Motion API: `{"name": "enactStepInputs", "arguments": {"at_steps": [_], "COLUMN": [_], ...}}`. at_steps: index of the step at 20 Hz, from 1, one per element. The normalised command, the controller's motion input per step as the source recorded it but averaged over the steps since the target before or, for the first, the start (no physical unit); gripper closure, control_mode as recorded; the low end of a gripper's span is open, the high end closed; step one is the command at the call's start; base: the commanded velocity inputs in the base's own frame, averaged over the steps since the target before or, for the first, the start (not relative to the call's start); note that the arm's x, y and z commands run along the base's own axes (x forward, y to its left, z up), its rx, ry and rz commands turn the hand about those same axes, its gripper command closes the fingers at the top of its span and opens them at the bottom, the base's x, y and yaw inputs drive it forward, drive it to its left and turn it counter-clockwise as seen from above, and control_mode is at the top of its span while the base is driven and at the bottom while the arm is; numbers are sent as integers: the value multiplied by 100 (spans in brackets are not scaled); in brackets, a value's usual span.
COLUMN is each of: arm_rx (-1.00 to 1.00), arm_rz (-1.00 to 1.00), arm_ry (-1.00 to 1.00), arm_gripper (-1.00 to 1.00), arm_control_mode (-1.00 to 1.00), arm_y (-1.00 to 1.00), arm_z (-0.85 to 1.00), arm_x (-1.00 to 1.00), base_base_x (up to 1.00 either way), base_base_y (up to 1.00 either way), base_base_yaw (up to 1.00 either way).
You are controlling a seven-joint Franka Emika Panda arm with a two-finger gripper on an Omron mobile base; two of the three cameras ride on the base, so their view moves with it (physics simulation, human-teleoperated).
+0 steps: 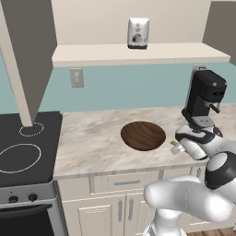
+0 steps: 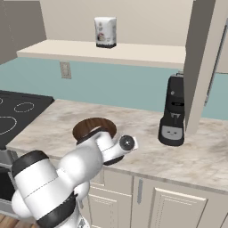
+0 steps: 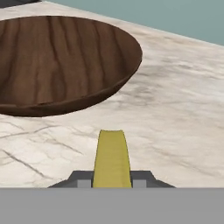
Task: Pick the egg and butter from the fridge and place them by the bowl for mixing.
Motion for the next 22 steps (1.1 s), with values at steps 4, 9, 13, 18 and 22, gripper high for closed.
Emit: {"name": "enactStepInputs", "arguments": {"at_steps": [4,9,13,18,22], "arm_rx": [0,0,0,0,2], "arm_rz": [5,4,2,1,0], "arm_ry": [0,0,0,0,0], "arm_gripper": [100,100,100,100,-100], "arm_control_mode": [-100,-100,-100,-100,-100], "arm_y": [0,6,10,5,0], "arm_z": [-8,-10,-9,-11,-20], "arm_x": [9,22,28,25,8], "base_base_x": [0,0,0,0,0], "base_base_y": [0,0,0,0,0], "base_base_yaw": [0,0,0,0,0]}}
